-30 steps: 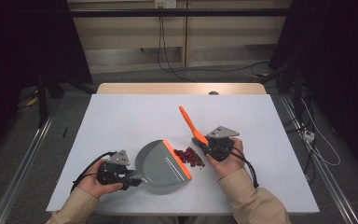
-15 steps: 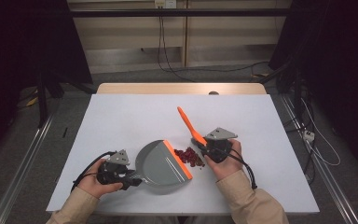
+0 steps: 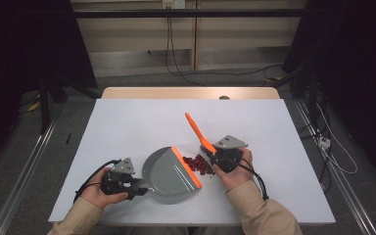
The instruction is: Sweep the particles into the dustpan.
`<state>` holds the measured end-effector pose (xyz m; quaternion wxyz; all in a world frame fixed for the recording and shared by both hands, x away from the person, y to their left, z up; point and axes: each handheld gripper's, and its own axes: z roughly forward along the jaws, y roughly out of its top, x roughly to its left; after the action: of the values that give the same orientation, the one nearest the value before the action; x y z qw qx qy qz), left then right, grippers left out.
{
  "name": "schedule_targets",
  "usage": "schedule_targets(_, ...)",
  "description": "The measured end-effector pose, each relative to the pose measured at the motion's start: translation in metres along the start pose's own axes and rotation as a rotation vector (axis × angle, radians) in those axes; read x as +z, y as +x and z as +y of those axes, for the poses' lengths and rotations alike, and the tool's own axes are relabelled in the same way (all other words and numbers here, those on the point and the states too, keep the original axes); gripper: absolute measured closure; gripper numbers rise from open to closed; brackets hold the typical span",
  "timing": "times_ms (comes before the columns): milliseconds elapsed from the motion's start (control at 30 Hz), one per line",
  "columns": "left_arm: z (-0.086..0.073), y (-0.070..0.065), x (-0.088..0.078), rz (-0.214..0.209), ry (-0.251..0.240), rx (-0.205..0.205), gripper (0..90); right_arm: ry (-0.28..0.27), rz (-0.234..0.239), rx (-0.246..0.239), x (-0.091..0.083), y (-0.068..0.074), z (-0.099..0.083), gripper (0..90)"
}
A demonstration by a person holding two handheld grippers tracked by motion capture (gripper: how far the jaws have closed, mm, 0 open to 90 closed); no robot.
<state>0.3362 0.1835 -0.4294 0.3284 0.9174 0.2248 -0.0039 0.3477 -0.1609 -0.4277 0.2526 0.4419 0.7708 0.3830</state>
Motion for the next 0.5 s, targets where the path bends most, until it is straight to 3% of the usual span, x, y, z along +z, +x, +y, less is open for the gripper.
schedule_targets(500,0.008,-0.006,0.004,-0.028,0.03,0.008,62.6,-0.015,0.025,0.018,0.002,0.012,0.001,71.1)
